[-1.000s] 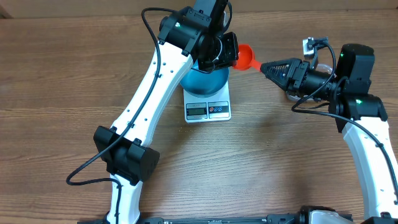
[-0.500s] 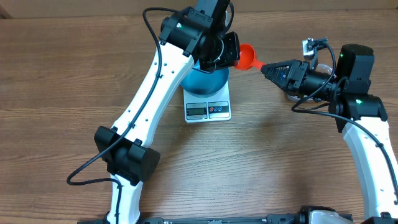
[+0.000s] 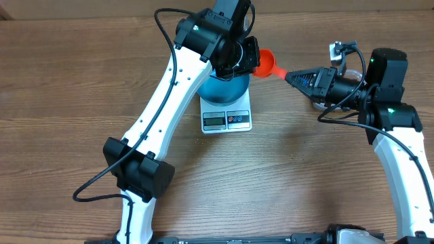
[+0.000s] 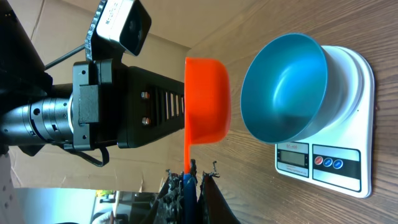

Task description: Scoop item into bowl and weigh 150g on scale

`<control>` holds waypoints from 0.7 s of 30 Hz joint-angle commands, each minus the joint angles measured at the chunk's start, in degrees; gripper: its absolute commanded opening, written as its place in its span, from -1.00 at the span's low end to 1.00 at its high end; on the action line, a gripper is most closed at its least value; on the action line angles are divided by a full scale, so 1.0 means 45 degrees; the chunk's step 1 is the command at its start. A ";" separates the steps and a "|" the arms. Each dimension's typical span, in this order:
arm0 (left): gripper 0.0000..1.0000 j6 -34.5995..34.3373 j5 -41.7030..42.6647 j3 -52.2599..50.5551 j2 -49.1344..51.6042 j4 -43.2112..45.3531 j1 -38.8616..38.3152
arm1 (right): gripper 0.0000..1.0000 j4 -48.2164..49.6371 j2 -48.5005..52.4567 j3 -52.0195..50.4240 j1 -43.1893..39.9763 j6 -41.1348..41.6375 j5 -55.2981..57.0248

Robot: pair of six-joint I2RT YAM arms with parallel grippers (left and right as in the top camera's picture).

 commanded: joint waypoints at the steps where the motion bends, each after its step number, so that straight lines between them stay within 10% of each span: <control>1: -0.90 0.0019 -0.0321 0.0092 -0.0092 0.0019 -0.0083 | -0.93 0.0053 -0.0083 0.0228 0.0053 -0.0015 -0.0015; 4: -0.62 0.0024 -0.0321 0.0092 -0.0092 0.0019 -0.0083 | -0.93 0.0053 -0.0083 0.0228 0.0049 -0.0015 -0.0015; 7: 0.97 0.0024 -0.0325 0.0092 -0.0092 0.0049 -0.0083 | -0.93 0.0053 -0.0083 0.0228 0.0049 -0.0015 -0.0015; 21: 0.99 0.3094 -0.0330 0.0777 -0.0937 -0.0384 0.0180 | -0.92 -0.0525 -0.0146 0.0466 0.0034 -0.0015 0.1355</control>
